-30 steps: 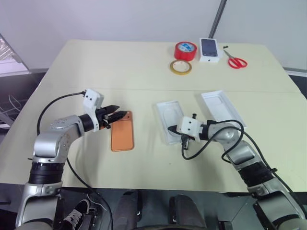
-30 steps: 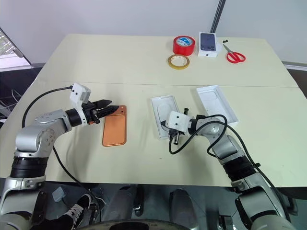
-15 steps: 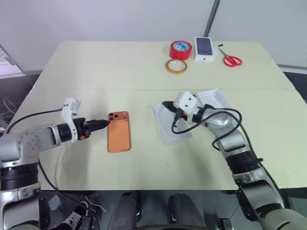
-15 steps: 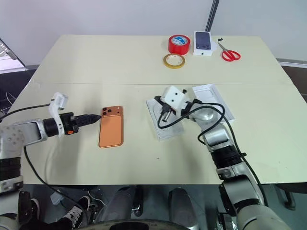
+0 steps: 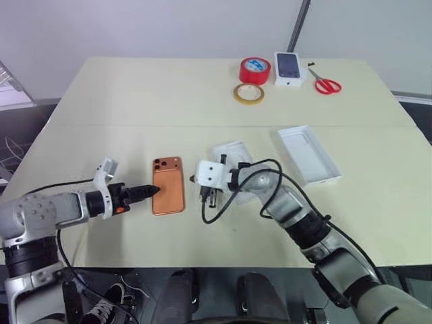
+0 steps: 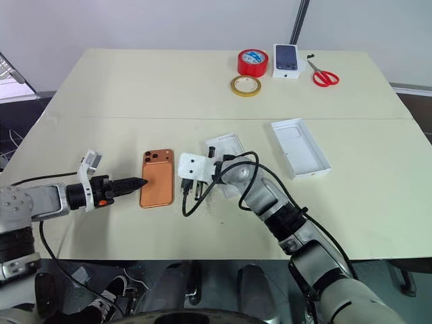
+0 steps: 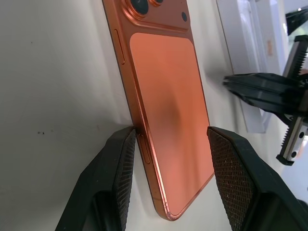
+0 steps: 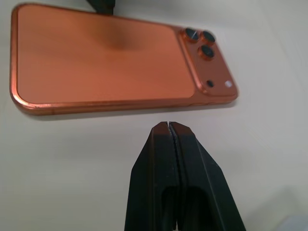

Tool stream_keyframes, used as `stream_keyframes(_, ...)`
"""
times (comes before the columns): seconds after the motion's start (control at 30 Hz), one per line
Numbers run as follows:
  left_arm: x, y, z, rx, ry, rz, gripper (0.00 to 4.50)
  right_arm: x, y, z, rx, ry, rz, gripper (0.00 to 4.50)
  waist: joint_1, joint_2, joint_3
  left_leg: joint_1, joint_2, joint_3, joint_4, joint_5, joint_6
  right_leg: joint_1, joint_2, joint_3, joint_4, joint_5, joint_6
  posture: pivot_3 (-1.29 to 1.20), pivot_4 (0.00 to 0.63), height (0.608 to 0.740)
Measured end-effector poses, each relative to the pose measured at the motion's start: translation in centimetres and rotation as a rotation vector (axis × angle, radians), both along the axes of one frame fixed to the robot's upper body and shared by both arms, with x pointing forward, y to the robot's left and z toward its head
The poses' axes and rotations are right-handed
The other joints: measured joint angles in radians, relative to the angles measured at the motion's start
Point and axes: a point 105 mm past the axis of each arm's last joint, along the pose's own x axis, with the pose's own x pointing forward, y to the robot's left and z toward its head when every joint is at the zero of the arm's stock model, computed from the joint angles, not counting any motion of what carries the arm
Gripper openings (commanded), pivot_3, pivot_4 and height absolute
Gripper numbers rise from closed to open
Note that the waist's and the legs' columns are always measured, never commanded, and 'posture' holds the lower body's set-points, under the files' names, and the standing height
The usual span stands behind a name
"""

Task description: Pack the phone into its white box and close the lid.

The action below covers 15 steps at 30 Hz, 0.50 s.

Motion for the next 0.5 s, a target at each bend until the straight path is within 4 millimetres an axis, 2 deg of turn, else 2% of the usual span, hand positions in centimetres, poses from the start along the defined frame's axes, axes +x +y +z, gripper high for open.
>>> stream_keyframes(0.2,0.2,-0.5,-0.4,-0.042,0.008,0.030,2.50,0.1,0.3,-1.2,-0.046,0.014,0.005,0.02,0.005,0.000,-0.001,0.001,-0.002,-0.001,0.000,-0.001,0.001,-0.002,-0.001,0.000,0.000,0.000,0.000,0.00,0.150,0.728)
stream_keyframes(0.5,1.1,-1.9,-0.6,-0.028,0.001,0.029,2.50,0.5,0.5,-1.2,-0.072,-0.009,0.000,0.02,0.006,0.001,-0.003,0.004,-0.002,-0.002,0.000,-0.002,-0.001,0.002,-0.001,-0.001,0.000,0.000,0.000,0.00,0.150,0.728)
